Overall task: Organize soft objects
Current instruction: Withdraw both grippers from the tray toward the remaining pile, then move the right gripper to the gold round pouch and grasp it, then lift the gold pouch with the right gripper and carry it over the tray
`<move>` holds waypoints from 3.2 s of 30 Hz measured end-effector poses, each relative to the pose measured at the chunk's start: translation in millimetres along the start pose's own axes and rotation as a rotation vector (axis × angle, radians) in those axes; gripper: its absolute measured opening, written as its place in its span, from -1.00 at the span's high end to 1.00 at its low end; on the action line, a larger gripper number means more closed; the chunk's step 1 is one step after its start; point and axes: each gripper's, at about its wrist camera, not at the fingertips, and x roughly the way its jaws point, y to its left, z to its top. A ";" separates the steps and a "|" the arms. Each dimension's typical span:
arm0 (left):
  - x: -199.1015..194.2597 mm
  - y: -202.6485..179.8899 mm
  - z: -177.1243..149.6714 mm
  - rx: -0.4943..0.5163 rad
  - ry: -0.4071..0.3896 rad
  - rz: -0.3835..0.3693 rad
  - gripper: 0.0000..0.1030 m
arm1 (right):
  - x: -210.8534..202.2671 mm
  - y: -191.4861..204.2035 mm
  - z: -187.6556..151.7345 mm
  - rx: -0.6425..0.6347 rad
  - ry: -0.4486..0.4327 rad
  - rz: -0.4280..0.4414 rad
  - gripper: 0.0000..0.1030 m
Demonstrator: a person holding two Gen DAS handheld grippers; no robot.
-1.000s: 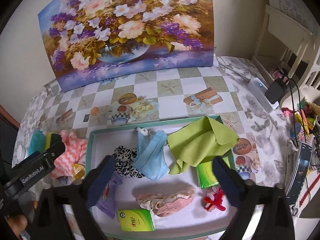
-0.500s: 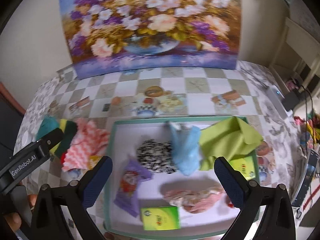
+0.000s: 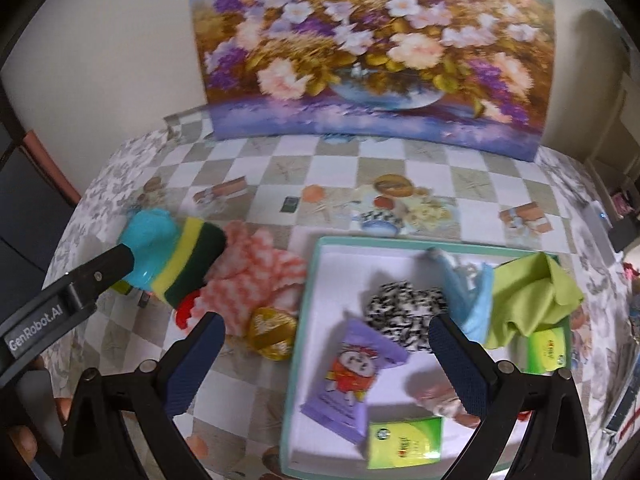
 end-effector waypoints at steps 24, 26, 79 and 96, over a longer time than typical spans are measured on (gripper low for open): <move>48.4 40.9 -19.4 -0.185 0.168 0.040 -0.92 | 63.2 46.4 -16.6 -0.152 0.103 0.161 -0.48; 49.6 43.1 -20.0 -0.195 0.171 0.039 -0.92 | 66.9 51.0 -16.7 -0.181 0.107 0.162 -0.46; 64.6 52.4 -24.9 -0.274 0.229 -0.032 -0.92 | 93.1 58.8 -26.1 -0.316 0.115 0.106 0.09; 57.3 25.9 -26.3 -0.201 0.241 -0.121 -0.90 | 42.2 35.3 -20.5 -0.205 0.082 0.056 0.09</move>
